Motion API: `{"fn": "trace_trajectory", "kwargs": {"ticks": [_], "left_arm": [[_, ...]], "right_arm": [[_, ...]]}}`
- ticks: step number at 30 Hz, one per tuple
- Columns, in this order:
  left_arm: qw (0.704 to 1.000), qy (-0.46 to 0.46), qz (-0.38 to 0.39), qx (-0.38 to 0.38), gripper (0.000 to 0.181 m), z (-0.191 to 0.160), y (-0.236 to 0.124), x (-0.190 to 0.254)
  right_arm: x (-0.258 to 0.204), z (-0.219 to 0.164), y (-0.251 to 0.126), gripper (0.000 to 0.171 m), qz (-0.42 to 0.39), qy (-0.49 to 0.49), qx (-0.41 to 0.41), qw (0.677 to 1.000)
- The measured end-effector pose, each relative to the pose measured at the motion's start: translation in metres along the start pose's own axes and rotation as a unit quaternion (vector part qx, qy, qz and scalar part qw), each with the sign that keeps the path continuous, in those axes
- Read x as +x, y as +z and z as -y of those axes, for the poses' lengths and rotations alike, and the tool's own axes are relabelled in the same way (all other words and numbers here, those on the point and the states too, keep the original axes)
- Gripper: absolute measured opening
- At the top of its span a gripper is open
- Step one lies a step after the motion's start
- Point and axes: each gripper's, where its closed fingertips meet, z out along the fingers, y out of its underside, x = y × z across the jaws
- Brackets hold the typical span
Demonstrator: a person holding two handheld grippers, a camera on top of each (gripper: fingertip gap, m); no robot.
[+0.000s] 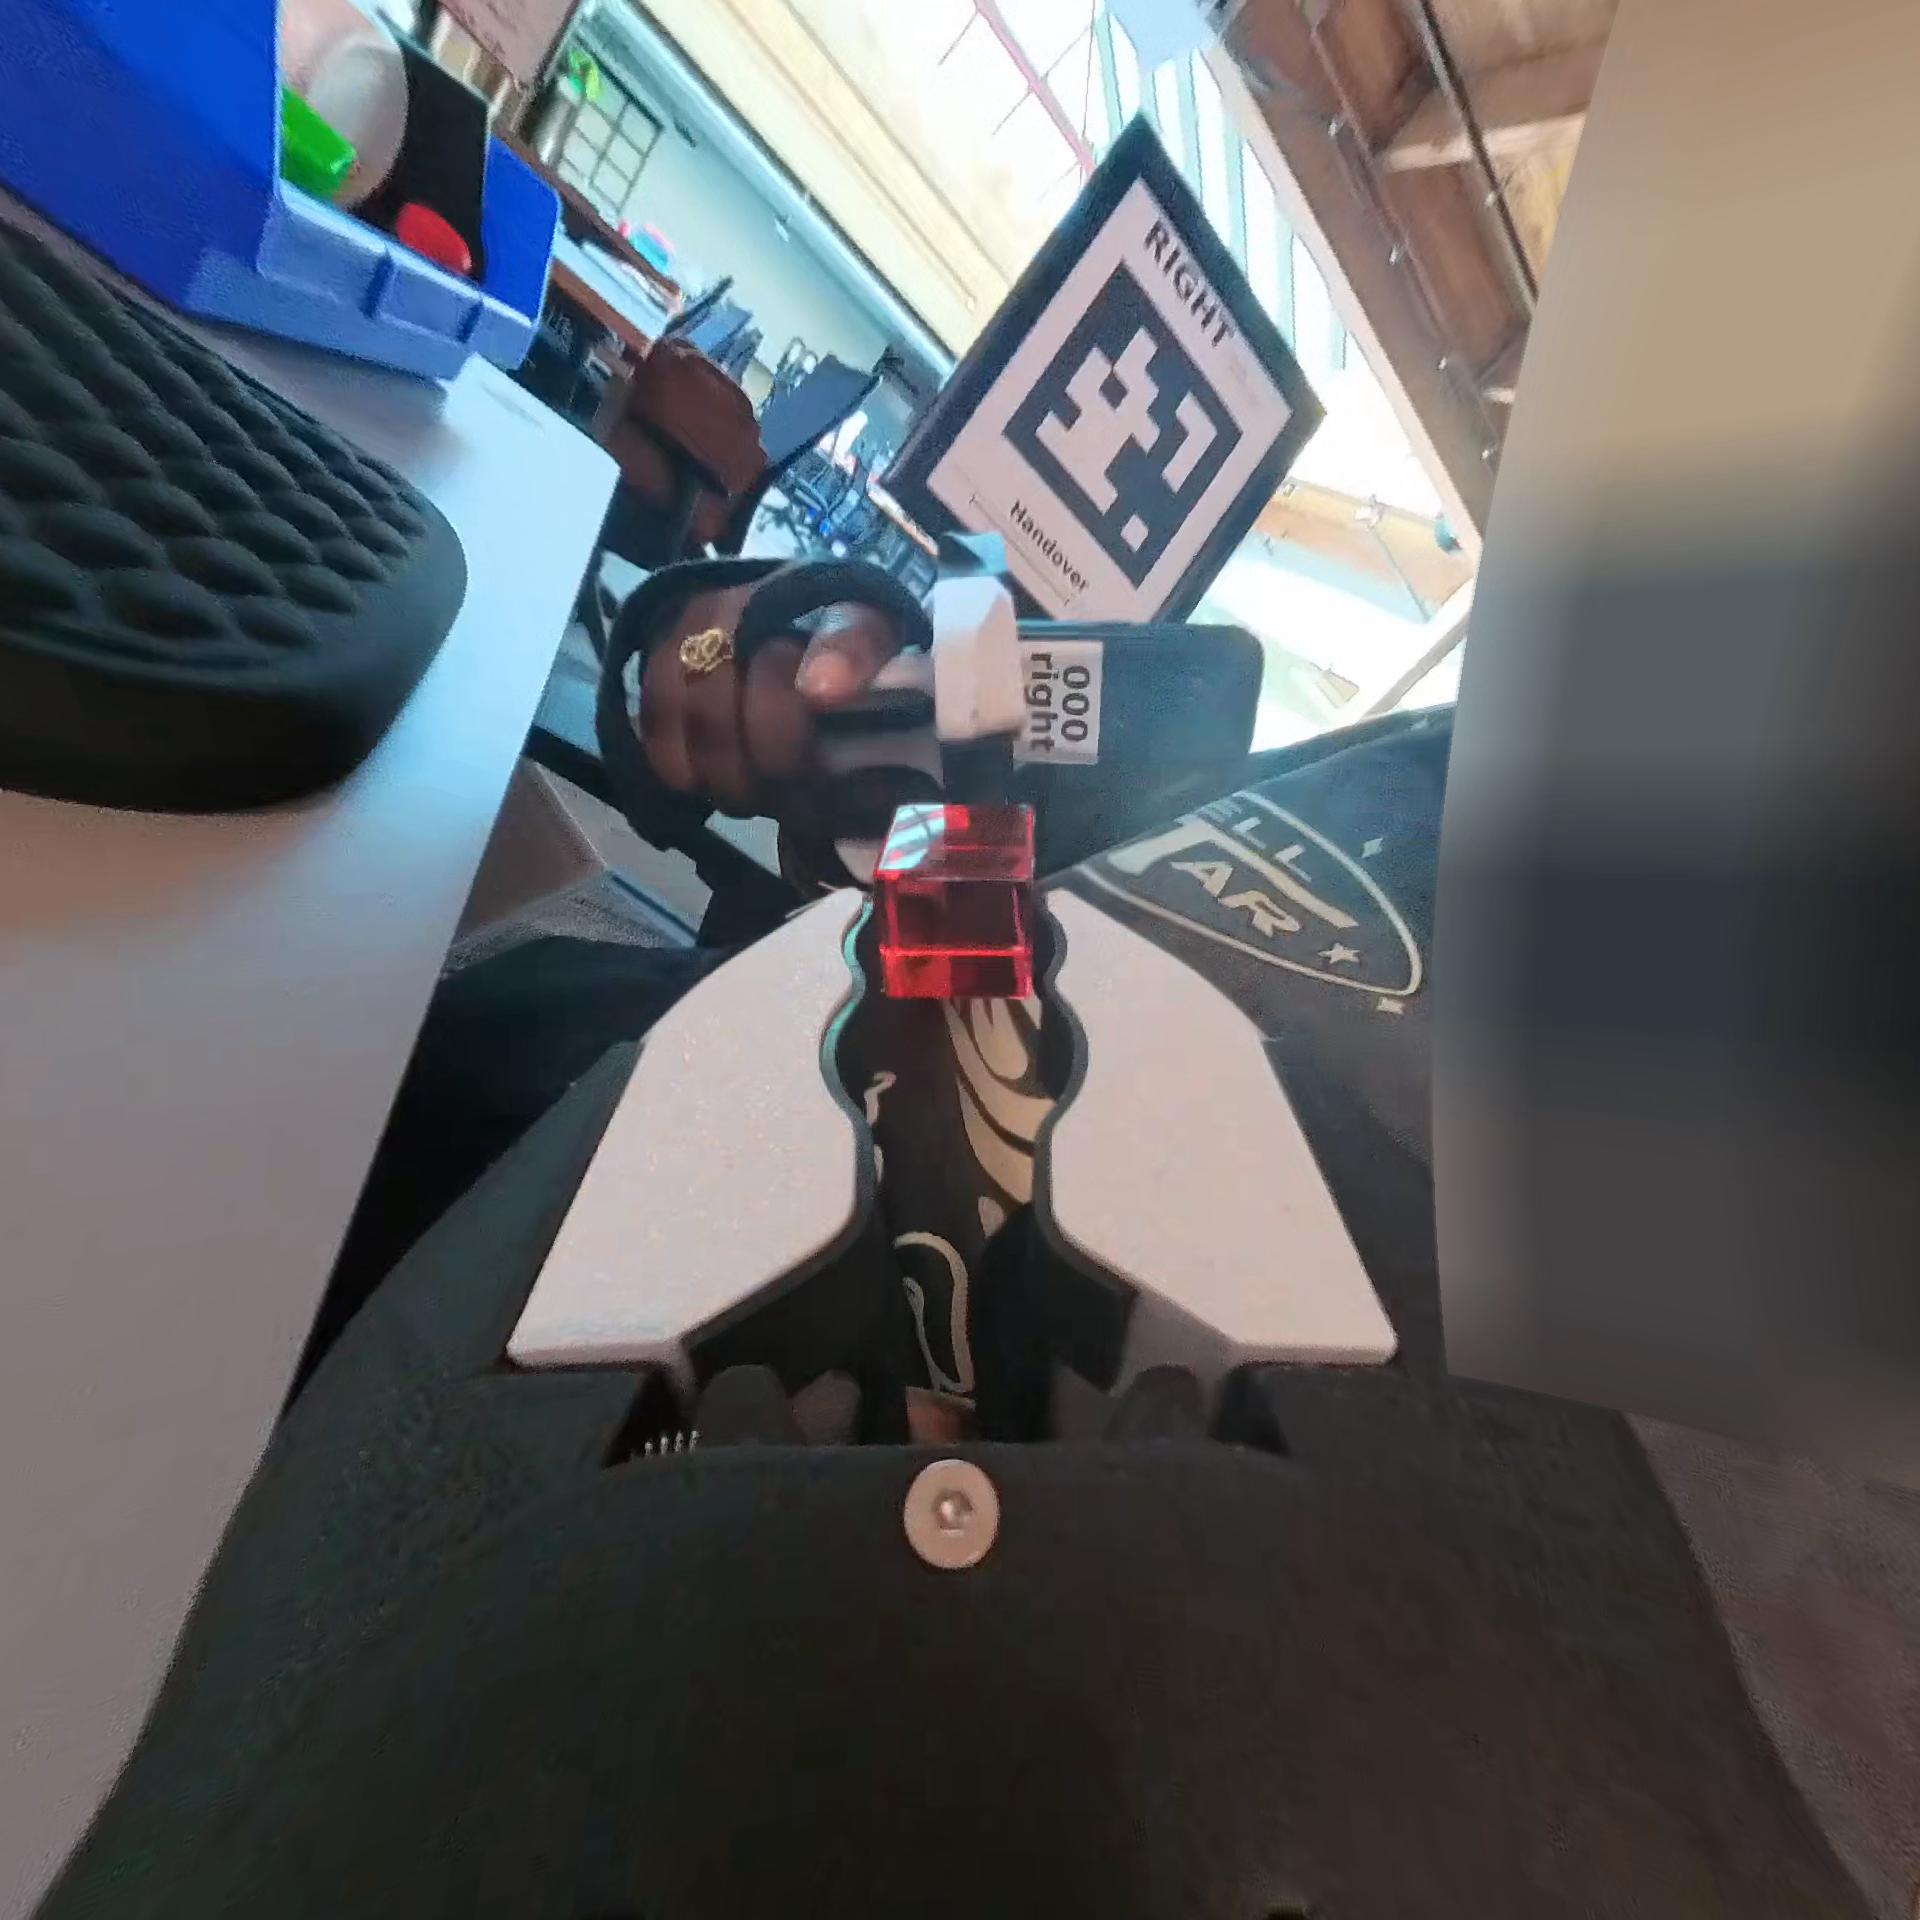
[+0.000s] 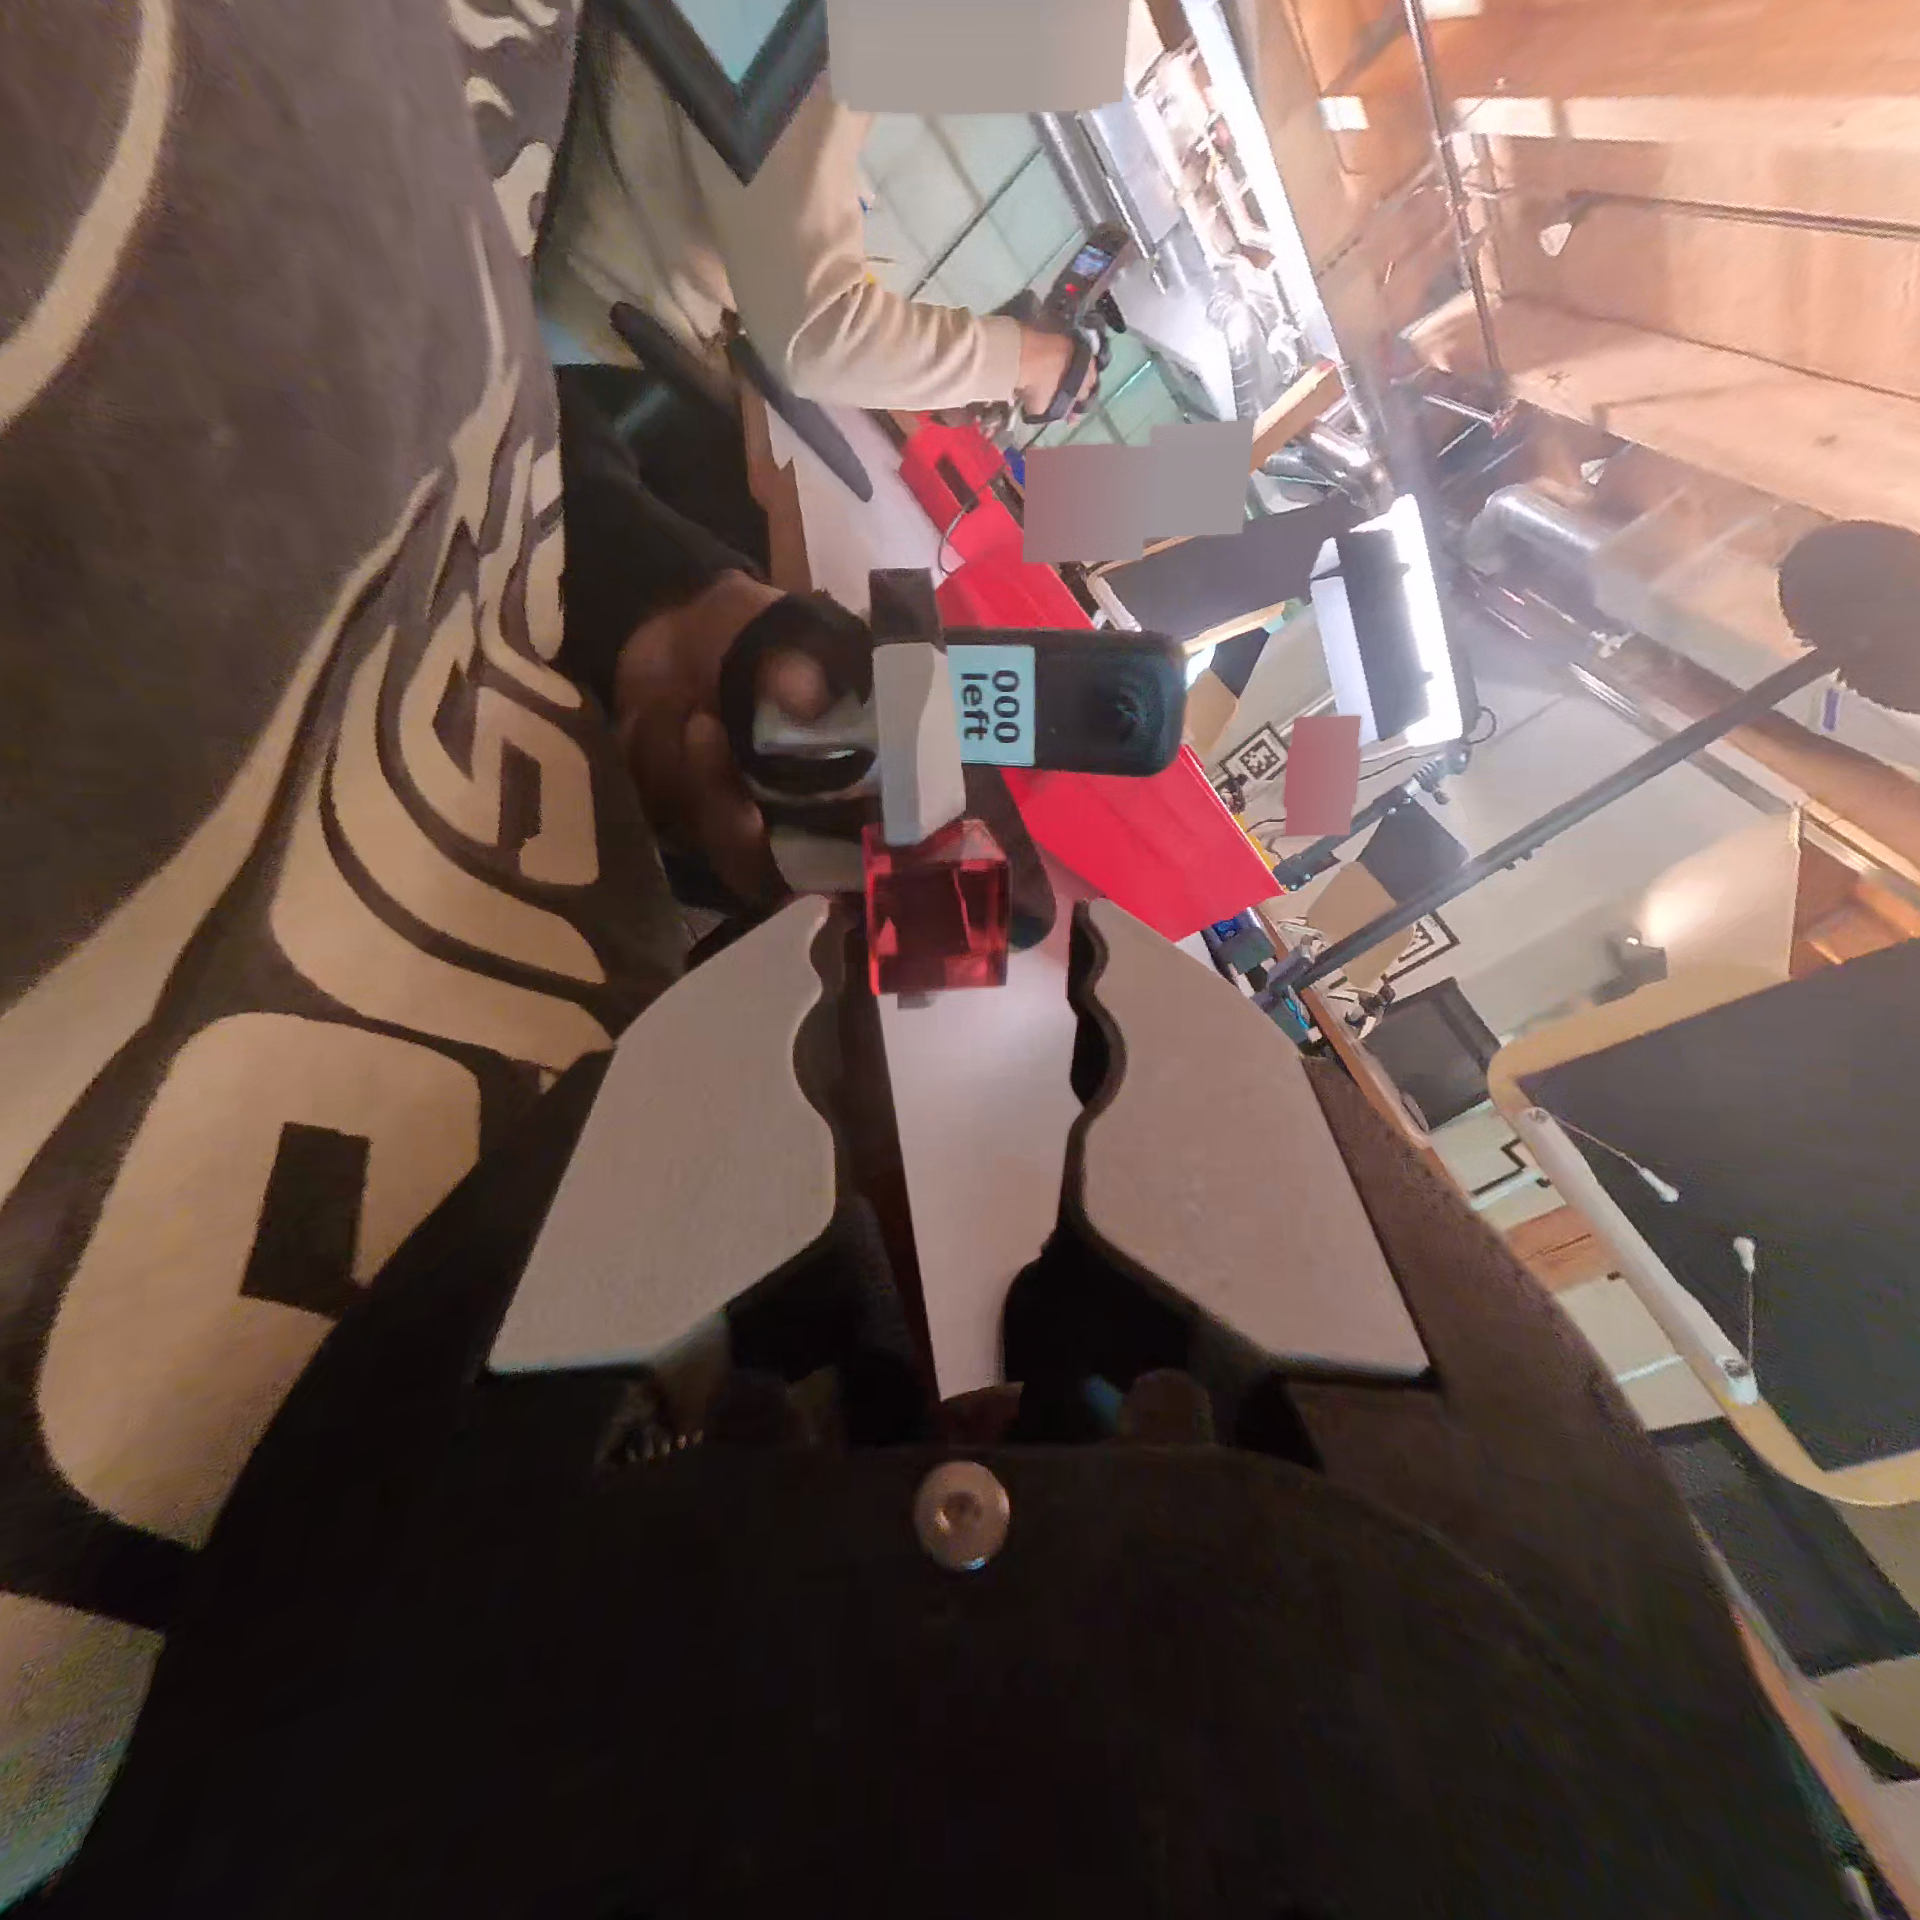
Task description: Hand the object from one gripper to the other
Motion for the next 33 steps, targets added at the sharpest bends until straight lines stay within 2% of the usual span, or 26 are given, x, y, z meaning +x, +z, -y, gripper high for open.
{"fn": "trace_trajectory", "kwargs": {"ticks": [3, 5, 7, 9, 11, 14, 16, 17, 19, 22, 23, 25, 27, 29, 30, 33], "left_arm": [[1.0, 0.005, -0.002, -0.012, 0.027, -0.004, 0.002, 0.0], [0.999, 0.03, -0.014, -0.013, 0.028, -0.005, 0.002, 0.004], [0.996, 0.092, -0.005, 0.004, 0.036, 0.0, 0.001, 0.007], [0.98, 0.193, 0.044, 0.024, 0.049, 0.009, -0.002, 0.003], [0.941, 0.317, 0.107, 0.055, 0.054, 0.022, -0.008, 0.002], [0.835, 0.51, 0.194, 0.07, 0.053, 0.031, -0.016, 0.004], [0.77, 0.594, 0.23, 0.04, 0.054, 0.028, -0.014, 0.001], [0.747, 0.619, 0.242, 0.021, 0.053, 0.026, -0.012, -0.002], [0.715, 0.649, 0.262, 0.003, 0.053, 0.022, -0.009, -0.006], [0.691, 0.67, 0.273, -0.018, 0.037, 0.018, -0.005, -0.01], [0.692, 0.669, 0.272, -0.029, 0.029, 0.015, -0.004, -0.012], [0.705, 0.656, 0.269, -0.032, 0.026, 0.013, -0.004, -0.013], [0.74, 0.619, 0.26, -0.024, 0.026, 0.014, -0.005, -0.012], [0.807, 0.542, 0.236, 0.004, 0.026, 0.019, -0.006, -0.008], [0.844, 0.491, 0.215, 0.022, 0.027, 0.022, -0.007, -0.005], [0.941, 0.301, 0.136, 0.069, 0.026, 0.029, -0.012, 0.0]], "right_arm": [[-0.008, -0.002, 0.002, 0.027, 0.021, -0.012, -0.008, 1.0], [-0.009, 0.0, 0.001, 0.027, 0.031, 0.015, -0.003, 0.999], [-0.003, 0.003, 0.001, 0.027, 0.033, 0.086, 0.013, 0.996], [0.008, -0.001, 0.0, 0.026, 0.035, 0.198, 0.018, 0.979], [0.011, -0.002, -0.001, 0.026, 0.075, 0.339, 0.038, 0.937], [0.015, 0.0, -0.001, 0.026, 0.139, 0.545, 0.072, 0.824], [0.01, 0.004, -0.002, 0.026, 0.196, 0.632, 0.085, 0.745], [0.007, 0.003, -0.002, 0.026, 0.211, 0.66, 0.083, 0.716], [0.002, -0.002, 0.001, 0.026, 0.22, 0.689, 0.072, 0.687], [-0.005, -0.007, 0.004, 0.027, 0.224, 0.704, 0.049, 0.672], [-0.005, -0.007, 0.004, 0.027, 0.225, 0.705, 0.049, 0.67], [-0.005, -0.008, 0.004, 0.028, 0.224, 0.705, 0.046, 0.672], [-0.005, -0.007, 0.004, 0.029, 0.225, 0.69, 0.048, 0.687], [-0.003, -0.004, 0.003, 0.032, 0.219, 0.655, 0.058, 0.721], [-0.001, -0.002, 0.002, 0.034, 0.211, 0.626, 0.062, 0.748], [0.009, 0.0, -0.002, 0.043, 0.151, 0.498, 0.071, 0.851]]}}
